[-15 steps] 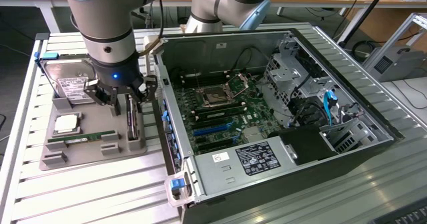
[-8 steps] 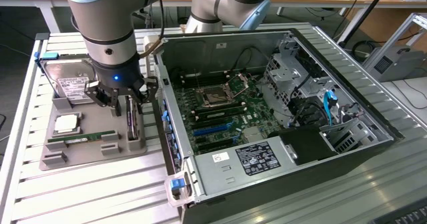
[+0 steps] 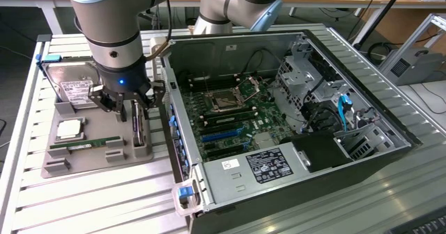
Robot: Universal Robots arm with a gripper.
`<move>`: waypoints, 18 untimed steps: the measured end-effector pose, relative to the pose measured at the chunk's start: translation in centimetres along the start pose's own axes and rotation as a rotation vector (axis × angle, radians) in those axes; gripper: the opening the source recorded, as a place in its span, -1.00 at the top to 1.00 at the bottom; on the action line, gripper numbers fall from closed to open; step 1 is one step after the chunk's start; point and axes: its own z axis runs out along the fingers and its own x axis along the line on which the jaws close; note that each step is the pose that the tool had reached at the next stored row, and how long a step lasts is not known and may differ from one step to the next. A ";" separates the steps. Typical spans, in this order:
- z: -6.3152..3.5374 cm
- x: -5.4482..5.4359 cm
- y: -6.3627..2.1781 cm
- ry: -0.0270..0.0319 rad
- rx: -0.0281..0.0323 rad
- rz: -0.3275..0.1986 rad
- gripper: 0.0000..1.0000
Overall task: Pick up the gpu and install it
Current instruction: 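Pick up the gpu and move the gpu toward the slot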
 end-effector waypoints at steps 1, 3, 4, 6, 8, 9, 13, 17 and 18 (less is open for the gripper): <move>0.00 0.0 0.00 0.0000 0.0000 0.000 -0.02; 0.00 0.0 0.00 0.0001 0.0000 0.000 -0.02; -0.01 0.0 -0.03 0.0002 0.0002 0.000 -0.02; 0.00 0.0 -0.05 0.0000 0.0000 -0.001 -0.02; -0.01 0.0 -0.05 0.0006 -0.0001 -0.009 -0.02; -0.01 0.0 -0.05 0.0006 -0.0002 -0.010 -0.02; -0.01 0.0 -0.05 0.0010 -0.0004 -0.017 -0.02; 0.00 0.0 -0.05 0.0010 -0.0004 -0.017 -0.02; -0.01 0.0 -0.05 0.0011 -0.0004 -0.017 -0.02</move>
